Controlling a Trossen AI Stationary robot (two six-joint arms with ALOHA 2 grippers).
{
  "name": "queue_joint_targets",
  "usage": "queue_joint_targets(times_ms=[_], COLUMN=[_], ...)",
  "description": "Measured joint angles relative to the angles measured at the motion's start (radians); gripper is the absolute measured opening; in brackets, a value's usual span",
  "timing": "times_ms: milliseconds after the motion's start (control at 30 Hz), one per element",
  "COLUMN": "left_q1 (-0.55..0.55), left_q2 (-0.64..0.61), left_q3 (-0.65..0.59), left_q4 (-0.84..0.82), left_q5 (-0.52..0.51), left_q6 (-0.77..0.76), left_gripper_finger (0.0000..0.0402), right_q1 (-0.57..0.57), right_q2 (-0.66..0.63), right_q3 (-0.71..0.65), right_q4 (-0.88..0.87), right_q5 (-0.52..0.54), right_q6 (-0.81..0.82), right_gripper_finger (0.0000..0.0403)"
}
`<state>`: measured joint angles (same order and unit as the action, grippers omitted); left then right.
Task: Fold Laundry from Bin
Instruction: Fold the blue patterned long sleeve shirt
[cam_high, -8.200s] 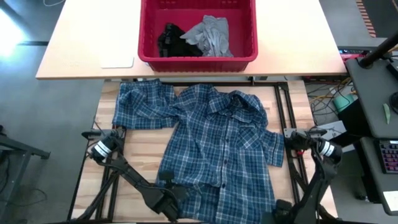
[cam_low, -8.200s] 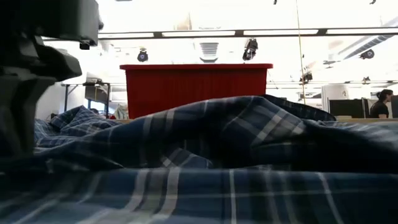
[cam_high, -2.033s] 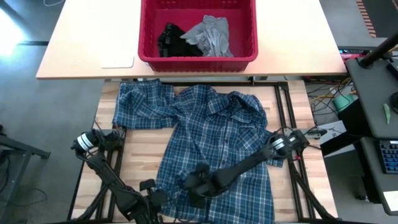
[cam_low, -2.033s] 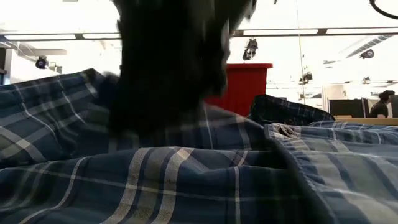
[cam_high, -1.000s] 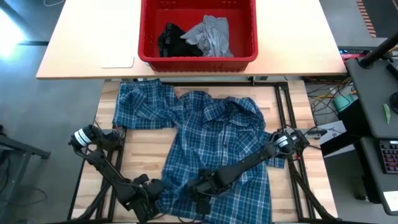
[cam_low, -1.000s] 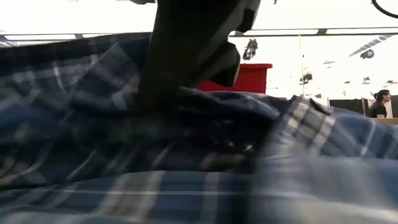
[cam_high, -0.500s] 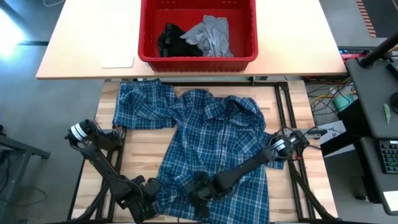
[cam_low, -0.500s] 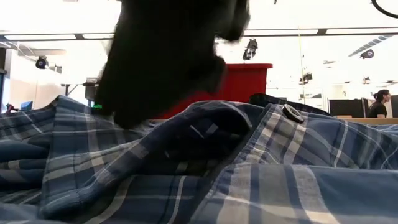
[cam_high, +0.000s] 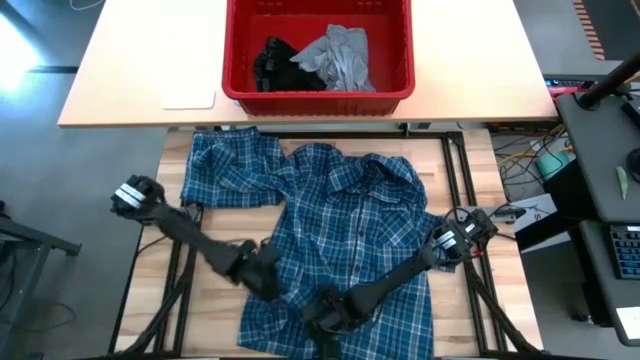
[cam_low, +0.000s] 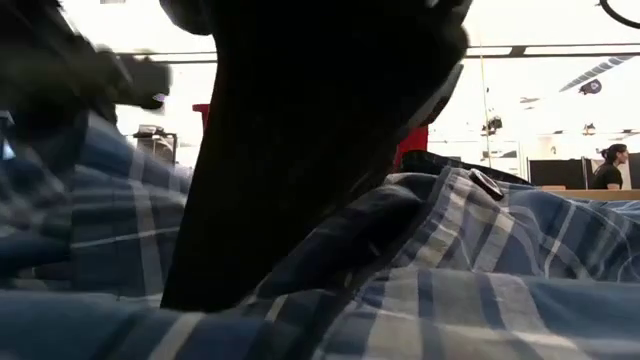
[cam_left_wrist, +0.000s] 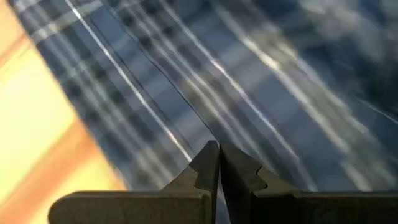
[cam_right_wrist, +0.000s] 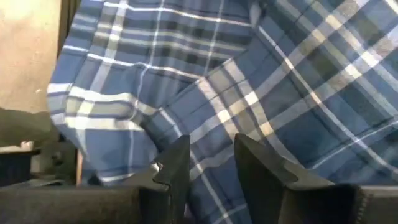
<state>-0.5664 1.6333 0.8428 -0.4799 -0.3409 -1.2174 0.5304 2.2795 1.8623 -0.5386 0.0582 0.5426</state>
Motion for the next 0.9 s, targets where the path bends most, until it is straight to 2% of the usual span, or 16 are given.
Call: queue_joint_targets(times_ms=[100, 233, 300, 367, 533, 600, 700, 900], left_q1=[0.079, 0.114, 0.114, 0.112, 0.111, 0.112, 0.113, 0.114], left_q2=[0.013, 0.010, 0.005, 0.004, 0.010, 0.010, 0.009, 0.005], left_q3=[-0.095, -0.161, -0.169, -0.167, -0.123, -0.112, -0.109, -0.123], left_q4=[0.142, 0.178, 0.181, 0.180, 0.115, 0.052, -0.018, -0.061], left_q5=[0.047, 0.079, 0.078, 0.081, 0.095, 0.092, 0.065, 0.029], left_q6=[0.048, 0.058, 0.073, 0.095, 0.150, 0.157, 0.161, 0.162], left_gripper_finger=[0.0000, 0.0000, 0.0000, 0.0000, 0.0000, 0.0000, 0.0000, 0.0000], right_q1=[0.001, 0.005, 0.008, 0.010, 0.005, -0.001, -0.007, 0.019], right_q2=[0.000, -0.007, -0.011, -0.017, -0.027, -0.024, -0.003, -0.009], right_q3=[0.002, 0.014, 0.031, 0.063, 0.128, 0.111, 0.064, 0.022], right_q4=[0.002, -0.006, -0.016, -0.015, -0.002, -0.004, -0.015, -0.052], right_q5=[-0.033, -0.206, -0.257, -0.224, 0.030, 0.085, 0.061, -0.131], right_q6=[0.001, 0.014, 0.024, 0.021, -0.040, -0.036, 0.007, 0.076], right_gripper_finger=[0.0118, 0.0118, 0.0118, 0.0118, 0.0118, 0.0118, 0.0118, 0.0118])
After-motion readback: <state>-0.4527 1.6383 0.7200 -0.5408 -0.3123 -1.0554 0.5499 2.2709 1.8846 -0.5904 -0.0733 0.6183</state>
